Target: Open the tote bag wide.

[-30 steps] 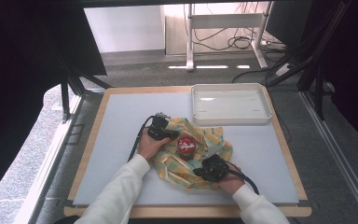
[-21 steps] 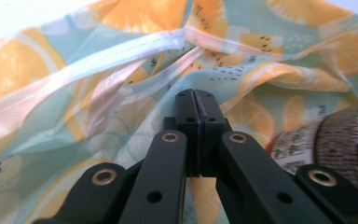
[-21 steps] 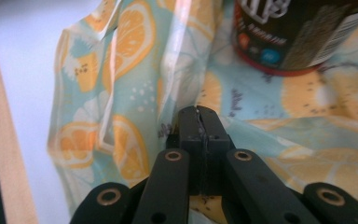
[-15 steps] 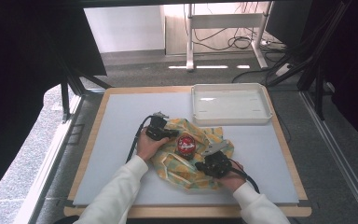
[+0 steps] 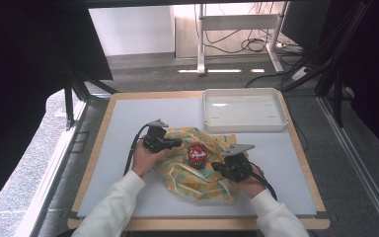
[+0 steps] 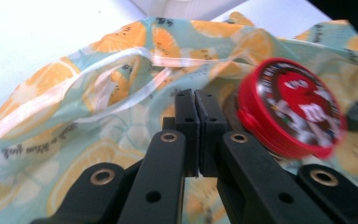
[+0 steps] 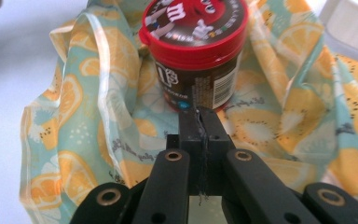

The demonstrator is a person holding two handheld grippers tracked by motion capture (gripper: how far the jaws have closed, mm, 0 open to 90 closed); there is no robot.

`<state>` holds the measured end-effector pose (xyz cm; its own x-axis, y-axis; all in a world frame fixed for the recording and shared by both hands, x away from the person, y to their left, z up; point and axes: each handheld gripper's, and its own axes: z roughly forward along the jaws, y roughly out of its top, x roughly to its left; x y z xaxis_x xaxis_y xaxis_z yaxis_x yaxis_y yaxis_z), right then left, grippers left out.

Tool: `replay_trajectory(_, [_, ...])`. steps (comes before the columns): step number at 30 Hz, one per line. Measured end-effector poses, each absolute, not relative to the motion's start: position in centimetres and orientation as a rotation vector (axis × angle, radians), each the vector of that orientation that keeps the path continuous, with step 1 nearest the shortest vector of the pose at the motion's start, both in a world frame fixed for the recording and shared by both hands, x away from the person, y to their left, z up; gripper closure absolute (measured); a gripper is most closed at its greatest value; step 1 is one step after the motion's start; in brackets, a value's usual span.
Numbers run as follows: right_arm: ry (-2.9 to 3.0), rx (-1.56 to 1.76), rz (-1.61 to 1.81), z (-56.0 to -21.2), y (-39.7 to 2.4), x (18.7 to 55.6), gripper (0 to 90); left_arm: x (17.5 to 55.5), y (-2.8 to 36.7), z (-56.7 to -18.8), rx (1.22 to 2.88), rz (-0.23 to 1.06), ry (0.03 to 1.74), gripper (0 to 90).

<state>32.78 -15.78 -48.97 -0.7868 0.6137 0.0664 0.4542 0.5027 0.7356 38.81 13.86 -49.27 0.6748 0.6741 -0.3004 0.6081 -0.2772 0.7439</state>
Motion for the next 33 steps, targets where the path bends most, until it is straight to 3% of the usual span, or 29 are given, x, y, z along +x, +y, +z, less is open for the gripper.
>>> replay_trajectory(13, [2.514, 0.927, 1.191, -48.2, -16.4, 33.2, 87.7, 35.3, 16.2, -48.7, 1.957, 0.088, 0.97, 88.7])
replay_trajectory(21, [2.494, 0.941, 1.229, -47.7, -17.0, 33.3, 83.6, 33.7, 18.0, -48.2, 1.937, 0.114, 0.968, 83.6])
replay_trajectory(25, [2.493, 0.932, 1.23, -47.5, -16.9, 33.4, 77.2, 33.3, 18.2, -48.1, 1.938, 0.18, 0.97, 70.3])
replay_trajectory(33, [2.47, 0.904, 1.225, -47.2, -16.2, 33.2, 50.9, 32.7, 18.3, -47.7, 1.935, 0.248, 0.981, 36.9])
